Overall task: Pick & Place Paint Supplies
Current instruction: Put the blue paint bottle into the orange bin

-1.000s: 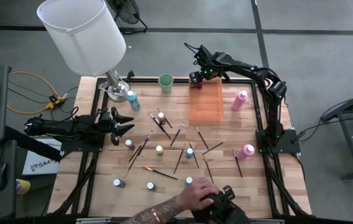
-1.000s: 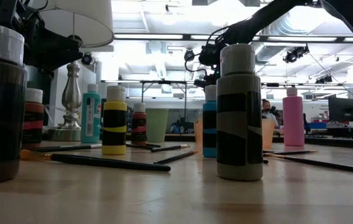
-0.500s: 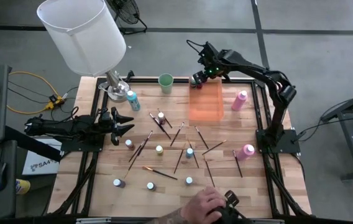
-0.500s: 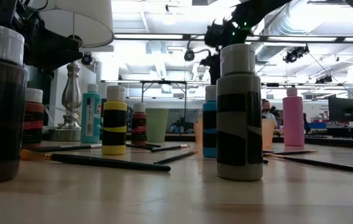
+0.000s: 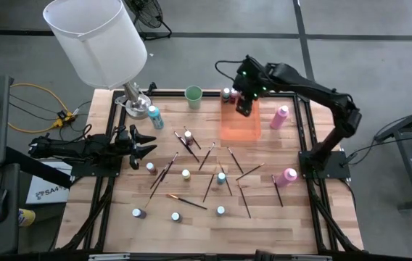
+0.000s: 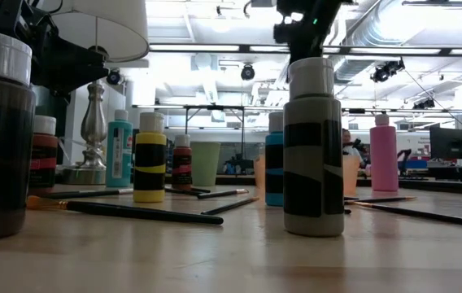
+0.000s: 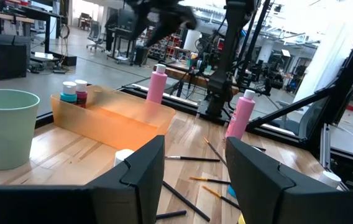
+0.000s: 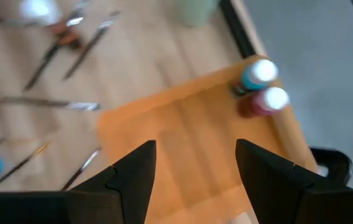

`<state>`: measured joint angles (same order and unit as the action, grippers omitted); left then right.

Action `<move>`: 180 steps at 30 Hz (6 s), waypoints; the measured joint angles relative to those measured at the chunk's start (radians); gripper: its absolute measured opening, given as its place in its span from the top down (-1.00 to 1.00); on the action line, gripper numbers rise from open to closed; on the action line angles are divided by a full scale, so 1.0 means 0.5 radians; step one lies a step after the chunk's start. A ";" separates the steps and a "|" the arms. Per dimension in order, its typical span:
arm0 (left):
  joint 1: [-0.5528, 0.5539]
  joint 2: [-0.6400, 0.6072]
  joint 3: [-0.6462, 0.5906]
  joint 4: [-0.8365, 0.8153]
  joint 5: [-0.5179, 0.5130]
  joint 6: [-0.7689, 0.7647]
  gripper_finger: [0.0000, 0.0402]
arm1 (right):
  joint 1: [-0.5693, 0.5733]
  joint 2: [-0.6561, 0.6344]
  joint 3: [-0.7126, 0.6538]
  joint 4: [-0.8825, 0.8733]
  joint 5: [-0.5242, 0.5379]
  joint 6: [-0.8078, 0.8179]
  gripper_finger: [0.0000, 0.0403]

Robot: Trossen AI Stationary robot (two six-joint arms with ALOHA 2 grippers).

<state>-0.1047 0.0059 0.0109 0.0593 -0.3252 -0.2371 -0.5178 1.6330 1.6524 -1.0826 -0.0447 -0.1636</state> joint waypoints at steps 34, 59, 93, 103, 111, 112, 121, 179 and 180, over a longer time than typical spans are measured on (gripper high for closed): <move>0.000 0.000 0.000 0.001 0.000 0.000 0.17 | 1.110 -0.443 -1.119 1.058 -0.175 -0.031 -0.07; 0.000 0.000 0.000 0.001 0.000 0.000 0.17 | 1.301 0.040 -1.175 1.520 -0.156 0.125 -0.07; 0.000 0.000 0.000 0.000 0.001 0.000 0.17 | 1.305 0.067 -1.164 1.606 -0.053 0.575 0.42; 0.000 0.001 0.000 0.000 0.002 0.000 0.17 | 1.228 -0.217 -1.152 1.452 0.055 1.076 0.44; -0.001 0.000 0.000 0.000 0.002 0.000 0.17 | 1.064 -0.578 -1.152 1.164 0.293 1.105 0.41; 0.000 0.000 0.000 0.000 0.002 0.000 0.17 | 1.030 -0.618 -1.152 1.118 0.301 1.104 0.41; 0.000 0.001 0.000 0.000 0.004 0.000 0.17 | 0.659 -0.858 -1.151 0.917 0.303 0.946 0.41; 0.000 0.000 0.000 0.000 0.006 0.000 0.17 | -0.520 0.400 -0.810 1.506 0.249 0.840 0.38; 0.000 0.000 0.000 -0.001 0.006 0.000 0.17 | -0.520 0.400 -0.810 1.503 0.249 0.841 0.36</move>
<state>-0.1049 0.0059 0.0109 0.0589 -0.3222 -0.2371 -0.7776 1.8332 1.2472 -0.3313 0.0799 0.2569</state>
